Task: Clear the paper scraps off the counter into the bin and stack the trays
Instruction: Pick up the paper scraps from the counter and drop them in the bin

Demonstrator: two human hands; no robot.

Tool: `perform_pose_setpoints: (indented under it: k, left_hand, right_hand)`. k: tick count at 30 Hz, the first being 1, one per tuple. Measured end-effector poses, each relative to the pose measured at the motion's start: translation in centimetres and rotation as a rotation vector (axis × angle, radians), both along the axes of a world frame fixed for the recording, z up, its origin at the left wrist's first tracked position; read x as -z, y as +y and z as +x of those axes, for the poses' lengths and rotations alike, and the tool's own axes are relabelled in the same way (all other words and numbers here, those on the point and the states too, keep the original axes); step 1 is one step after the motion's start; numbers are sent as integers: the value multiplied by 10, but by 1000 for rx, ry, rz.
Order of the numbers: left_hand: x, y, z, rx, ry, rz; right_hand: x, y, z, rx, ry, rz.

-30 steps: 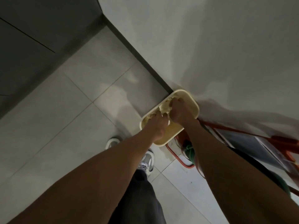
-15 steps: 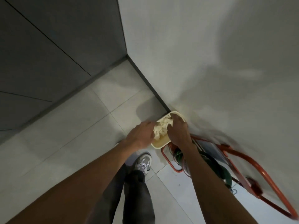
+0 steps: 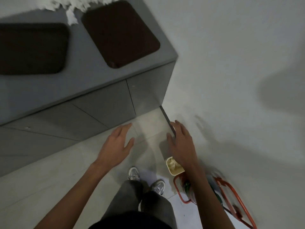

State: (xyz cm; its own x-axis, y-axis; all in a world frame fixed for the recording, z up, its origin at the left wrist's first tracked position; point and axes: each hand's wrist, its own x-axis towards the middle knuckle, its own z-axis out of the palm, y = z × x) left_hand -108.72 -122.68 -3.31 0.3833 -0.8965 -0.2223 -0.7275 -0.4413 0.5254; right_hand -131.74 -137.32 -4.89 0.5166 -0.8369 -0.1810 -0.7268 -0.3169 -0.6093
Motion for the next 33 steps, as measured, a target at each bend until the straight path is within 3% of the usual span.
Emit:
perform_pose_setpoints:
  k: [5,12,24,33]
  left_hand:
    - [-73,39,54,-162,-11,-107]
    - [-110,52,115,-383,43,-221]
    - [-93,-55,233,-547,-12,-238]
    - [-104,-147,304,-724,13,-386]
  right_hand:
    - [-85,5,62,-82,-40,-139]
    - [-139,-9,135,-137,-177,-187]
    - [-120,-147,279,-373,-150,-76]
    - [-112,-241,470,-726,-10,-102]
